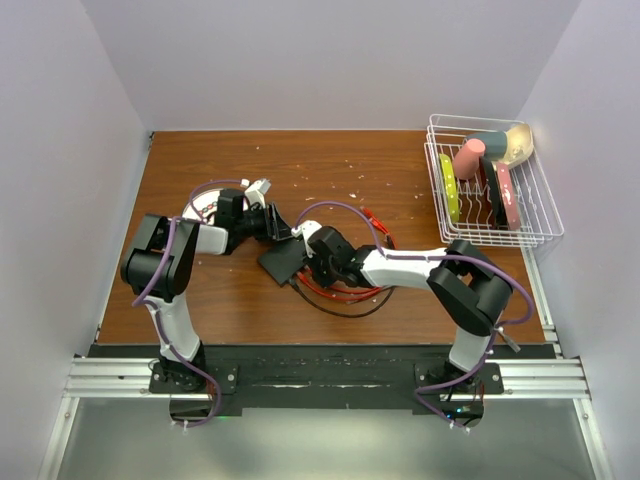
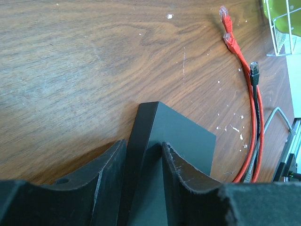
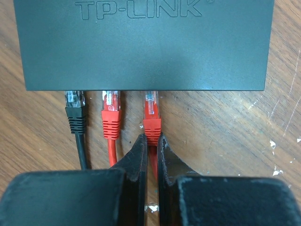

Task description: Insert the plug into the switch port

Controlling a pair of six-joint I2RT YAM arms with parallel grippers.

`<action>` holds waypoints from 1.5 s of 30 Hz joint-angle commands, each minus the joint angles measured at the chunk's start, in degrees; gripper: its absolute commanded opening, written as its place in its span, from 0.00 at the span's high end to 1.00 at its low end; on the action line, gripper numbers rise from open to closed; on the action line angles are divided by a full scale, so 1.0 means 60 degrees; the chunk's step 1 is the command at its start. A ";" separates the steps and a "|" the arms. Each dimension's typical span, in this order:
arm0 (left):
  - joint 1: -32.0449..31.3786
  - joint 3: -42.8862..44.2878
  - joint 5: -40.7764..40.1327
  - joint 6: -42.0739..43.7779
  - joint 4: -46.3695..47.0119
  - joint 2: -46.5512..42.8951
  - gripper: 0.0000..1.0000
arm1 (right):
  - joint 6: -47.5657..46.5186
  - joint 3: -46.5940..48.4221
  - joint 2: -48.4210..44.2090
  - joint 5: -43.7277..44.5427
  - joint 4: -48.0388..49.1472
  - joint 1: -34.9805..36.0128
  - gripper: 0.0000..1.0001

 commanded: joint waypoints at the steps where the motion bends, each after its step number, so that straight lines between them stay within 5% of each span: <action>1: 0.0039 0.0227 0.0178 0.0249 0.0130 0.0109 0.59 | 0.0238 0.0257 0.0012 0.0489 -0.0012 0.0041 1.00; 21: 0.0039 0.0227 0.0441 0.0307 -0.0017 -0.0052 0.61 | 0.0663 0.1254 0.0495 0.0621 -0.0789 0.0041 1.00; 32: 0.0039 0.0183 0.0998 0.0410 -0.0324 0.0050 0.74 | 0.0692 0.1693 0.0598 0.0782 -0.0671 0.0041 1.00; 40: 0.0039 0.0081 0.0794 0.0615 -0.1012 0.0050 0.75 | 0.0619 0.2162 0.0949 0.0796 -0.0715 0.0041 1.00; 45: 0.0053 0.0256 -0.0141 0.0586 -0.1071 -0.0052 0.55 | 0.0663 0.1958 0.0906 0.0782 -0.0671 0.0055 1.00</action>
